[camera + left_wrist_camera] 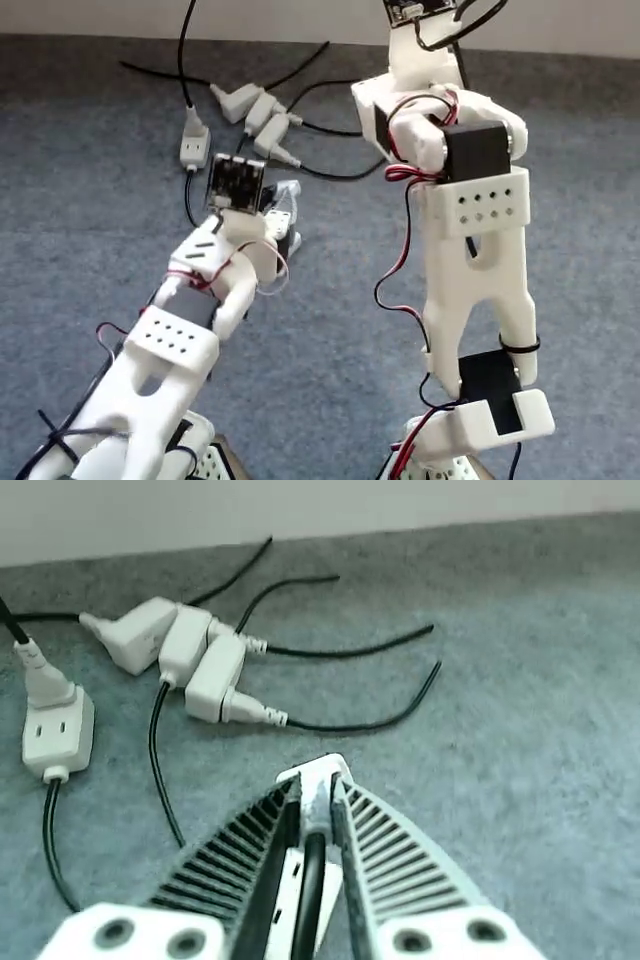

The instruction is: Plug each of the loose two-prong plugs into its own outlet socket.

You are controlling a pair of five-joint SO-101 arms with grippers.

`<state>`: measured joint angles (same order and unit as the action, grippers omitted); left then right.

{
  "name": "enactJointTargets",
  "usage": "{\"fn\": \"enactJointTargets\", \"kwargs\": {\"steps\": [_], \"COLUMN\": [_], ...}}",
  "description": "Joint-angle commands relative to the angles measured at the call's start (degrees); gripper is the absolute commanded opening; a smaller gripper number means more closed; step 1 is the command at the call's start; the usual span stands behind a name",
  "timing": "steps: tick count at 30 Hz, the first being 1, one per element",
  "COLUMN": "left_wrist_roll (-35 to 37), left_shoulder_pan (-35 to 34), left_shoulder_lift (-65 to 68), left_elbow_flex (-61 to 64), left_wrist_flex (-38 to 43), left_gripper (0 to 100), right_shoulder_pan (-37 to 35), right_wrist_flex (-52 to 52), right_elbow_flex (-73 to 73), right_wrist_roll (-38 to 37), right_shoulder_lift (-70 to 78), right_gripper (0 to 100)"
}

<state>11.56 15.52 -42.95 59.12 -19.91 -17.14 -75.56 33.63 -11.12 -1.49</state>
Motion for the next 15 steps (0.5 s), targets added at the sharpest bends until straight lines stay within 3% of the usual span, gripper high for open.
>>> {"fn": "enactJointTargets", "kwargs": {"steps": [1, 6, 10, 15], "left_wrist_roll": [-4.8, -14.5, -16.3, -16.3], "left_shoulder_pan": [-0.9, -0.9, -0.8, -0.8], "left_shoulder_lift": [-1.4, -1.2, 2.0, 17.9], "left_elbow_flex": [-10.2, -17.9, -21.3, -32.1], "left_wrist_flex": [-14.2, -25.6, -30.3, -37.5], "left_gripper": [1, 1, 1, 1], "right_shoulder_pan": [0.6, 0.7, 0.7, 0.7], "right_wrist_flex": [0.0, 0.0, -0.1, -0.3], "right_elbow_flex": [2.7, 2.7, 2.7, 2.8], "right_wrist_roll": [-0.2, -0.2, -0.2, -0.2], "right_shoulder_lift": [-2.5, -2.6, -2.6, -2.9], "right_gripper": [0.7, 0.7, 0.7, 0.7]}}
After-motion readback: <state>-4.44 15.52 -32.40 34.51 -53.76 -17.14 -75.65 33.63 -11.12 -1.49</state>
